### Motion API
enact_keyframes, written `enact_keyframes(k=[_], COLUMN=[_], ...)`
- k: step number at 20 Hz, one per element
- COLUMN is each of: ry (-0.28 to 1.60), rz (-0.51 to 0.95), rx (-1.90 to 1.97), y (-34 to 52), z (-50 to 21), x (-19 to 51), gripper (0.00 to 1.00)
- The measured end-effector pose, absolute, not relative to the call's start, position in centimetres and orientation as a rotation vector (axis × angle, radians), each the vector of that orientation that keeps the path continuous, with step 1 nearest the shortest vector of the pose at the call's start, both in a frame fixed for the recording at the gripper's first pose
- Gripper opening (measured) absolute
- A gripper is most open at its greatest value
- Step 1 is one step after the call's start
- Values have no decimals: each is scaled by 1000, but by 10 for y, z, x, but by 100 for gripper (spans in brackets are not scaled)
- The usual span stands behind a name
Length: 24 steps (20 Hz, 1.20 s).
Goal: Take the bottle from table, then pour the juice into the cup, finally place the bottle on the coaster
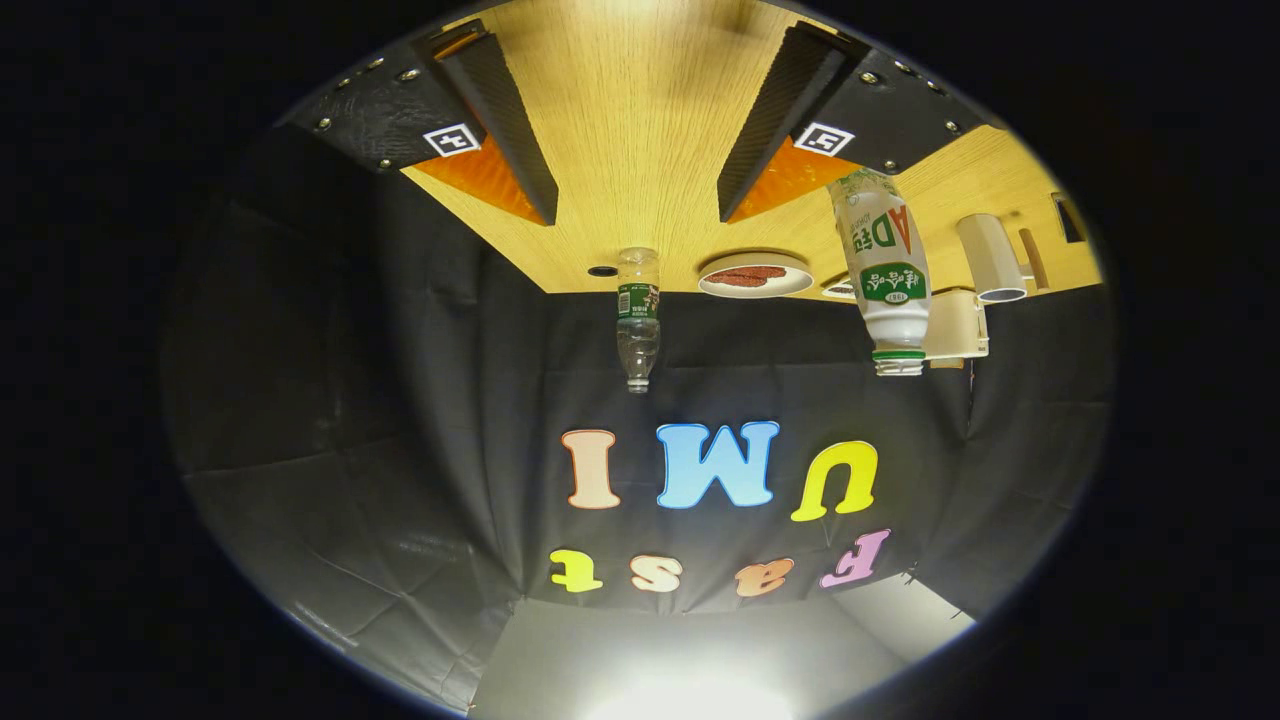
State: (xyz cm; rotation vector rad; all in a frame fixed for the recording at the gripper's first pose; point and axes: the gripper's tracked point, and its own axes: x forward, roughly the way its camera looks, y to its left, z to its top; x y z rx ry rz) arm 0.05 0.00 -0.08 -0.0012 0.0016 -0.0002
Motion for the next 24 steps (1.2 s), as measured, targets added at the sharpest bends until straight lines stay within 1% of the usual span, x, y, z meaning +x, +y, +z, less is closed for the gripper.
enact_keyframes(k=[10,15,20,24], ry=[2,14,-51,-145], rz=[1,2,-9,-20], rx=[-1,-4,-29,10], y=[0,2,1,-4], z=[-1,0,18,44], x=[7,38,52,53], gripper=[98,98,98,98])
